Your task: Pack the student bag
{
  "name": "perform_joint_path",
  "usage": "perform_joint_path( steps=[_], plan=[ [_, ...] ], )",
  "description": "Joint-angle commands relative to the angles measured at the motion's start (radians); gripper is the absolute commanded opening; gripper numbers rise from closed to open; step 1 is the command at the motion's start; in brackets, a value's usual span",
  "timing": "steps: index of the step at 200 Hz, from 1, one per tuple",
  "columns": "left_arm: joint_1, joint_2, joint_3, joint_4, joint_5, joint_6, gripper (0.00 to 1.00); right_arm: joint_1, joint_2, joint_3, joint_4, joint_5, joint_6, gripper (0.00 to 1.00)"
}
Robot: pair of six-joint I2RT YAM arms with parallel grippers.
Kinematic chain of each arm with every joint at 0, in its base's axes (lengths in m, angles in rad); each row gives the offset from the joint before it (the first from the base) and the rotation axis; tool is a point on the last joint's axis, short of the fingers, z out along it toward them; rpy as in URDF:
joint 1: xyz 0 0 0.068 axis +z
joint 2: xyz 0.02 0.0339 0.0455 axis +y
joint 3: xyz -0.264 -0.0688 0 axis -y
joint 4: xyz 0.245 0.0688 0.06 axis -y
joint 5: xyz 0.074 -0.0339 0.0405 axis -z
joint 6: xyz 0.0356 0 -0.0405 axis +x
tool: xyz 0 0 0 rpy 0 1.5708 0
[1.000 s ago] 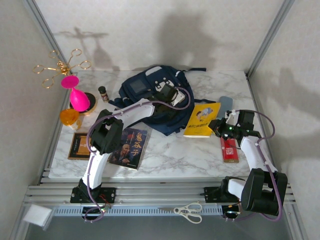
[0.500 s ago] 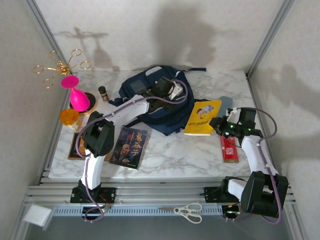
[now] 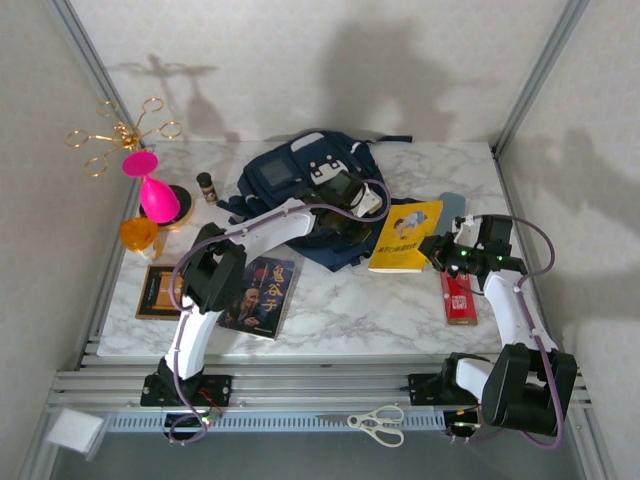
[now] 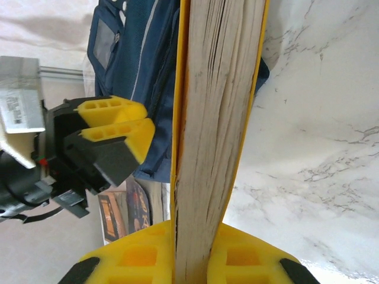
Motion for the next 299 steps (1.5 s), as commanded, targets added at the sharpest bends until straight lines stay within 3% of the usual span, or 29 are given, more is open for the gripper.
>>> perform_joint_path(
  steps=[1, 61, 140, 186, 215, 299],
  plan=[
    [0.005, 0.030, 0.042, -0.024, 0.009, -0.023, 0.31, 0.006, -0.030, 0.035, 0.023, -0.010, -0.024, 0.00],
    [0.012, 0.040, 0.062, -0.002, -0.079, -0.032, 0.24, 0.007, -0.030, 0.025, 0.040, -0.018, -0.017, 0.00],
    [0.028, 0.058, 0.065, -0.014, -0.141, -0.019, 0.29, 0.006, -0.023, 0.021, 0.054, -0.027, -0.014, 0.00],
    [0.048, 0.047, 0.068, -0.010, -0.119, -0.023, 0.21, 0.006, -0.025, 0.012, 0.058, -0.030, -0.013, 0.00],
    [0.048, 0.063, 0.061, -0.022, -0.070, -0.019, 0.28, 0.006, -0.022, 0.013, 0.060, -0.030, -0.013, 0.00],
    [0.046, 0.109, 0.038, -0.022, -0.050, -0.005, 0.27, 0.006, -0.026, 0.016, 0.060, -0.033, -0.009, 0.00]
  ],
)
